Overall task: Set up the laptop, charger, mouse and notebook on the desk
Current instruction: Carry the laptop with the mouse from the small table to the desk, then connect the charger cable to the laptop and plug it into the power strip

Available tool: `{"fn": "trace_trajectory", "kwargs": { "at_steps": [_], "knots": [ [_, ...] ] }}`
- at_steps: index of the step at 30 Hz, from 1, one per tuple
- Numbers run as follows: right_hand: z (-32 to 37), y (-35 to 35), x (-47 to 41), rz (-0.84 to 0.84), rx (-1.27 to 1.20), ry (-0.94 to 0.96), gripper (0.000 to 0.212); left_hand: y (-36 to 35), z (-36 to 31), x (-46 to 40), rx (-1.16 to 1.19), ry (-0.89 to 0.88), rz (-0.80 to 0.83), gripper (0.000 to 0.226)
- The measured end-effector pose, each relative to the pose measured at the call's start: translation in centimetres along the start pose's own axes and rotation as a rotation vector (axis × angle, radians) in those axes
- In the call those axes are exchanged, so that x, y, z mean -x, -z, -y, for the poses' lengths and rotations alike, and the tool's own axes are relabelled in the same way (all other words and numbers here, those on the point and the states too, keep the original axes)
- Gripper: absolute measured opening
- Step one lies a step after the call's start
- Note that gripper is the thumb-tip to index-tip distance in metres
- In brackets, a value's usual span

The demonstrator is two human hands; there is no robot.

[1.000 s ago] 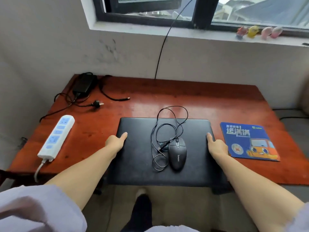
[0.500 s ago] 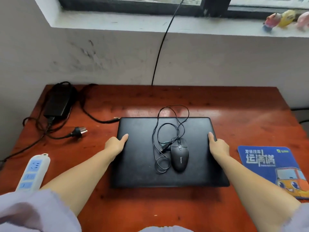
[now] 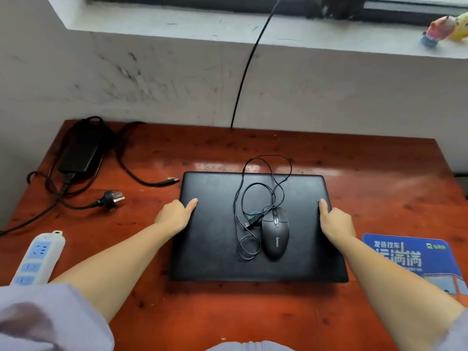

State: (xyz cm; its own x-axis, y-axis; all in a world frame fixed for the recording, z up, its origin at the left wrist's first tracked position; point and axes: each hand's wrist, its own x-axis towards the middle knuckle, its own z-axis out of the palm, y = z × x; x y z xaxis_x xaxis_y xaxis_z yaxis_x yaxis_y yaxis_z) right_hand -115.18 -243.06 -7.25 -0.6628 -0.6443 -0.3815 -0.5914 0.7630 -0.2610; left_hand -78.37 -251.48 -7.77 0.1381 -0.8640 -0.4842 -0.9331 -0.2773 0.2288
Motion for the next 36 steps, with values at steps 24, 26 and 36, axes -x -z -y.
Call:
{"fn": "trace_trajectory", "kwargs": {
  "at_steps": [24, 26, 36],
  "knots": [
    [2.3, 4.8, -1.5, 0.075, 0.684, 0.24, 0.042, 1.6, -0.9, 1.5, -0.11, -0.022, 0.205, 0.063],
    [5.5, 5.6, -1.3, -0.06, 0.71, 0.315, 0.031, 2.4, 0.1, 1.5, -0.072, -0.084, 0.183, 0.047],
    [20.9, -3.4, 5.9, -0.068, 0.412, 0.946, 0.028, 5.2, 4.8, -1.6, -0.057, -0.359, -0.248, 0.025]
  ]
}}
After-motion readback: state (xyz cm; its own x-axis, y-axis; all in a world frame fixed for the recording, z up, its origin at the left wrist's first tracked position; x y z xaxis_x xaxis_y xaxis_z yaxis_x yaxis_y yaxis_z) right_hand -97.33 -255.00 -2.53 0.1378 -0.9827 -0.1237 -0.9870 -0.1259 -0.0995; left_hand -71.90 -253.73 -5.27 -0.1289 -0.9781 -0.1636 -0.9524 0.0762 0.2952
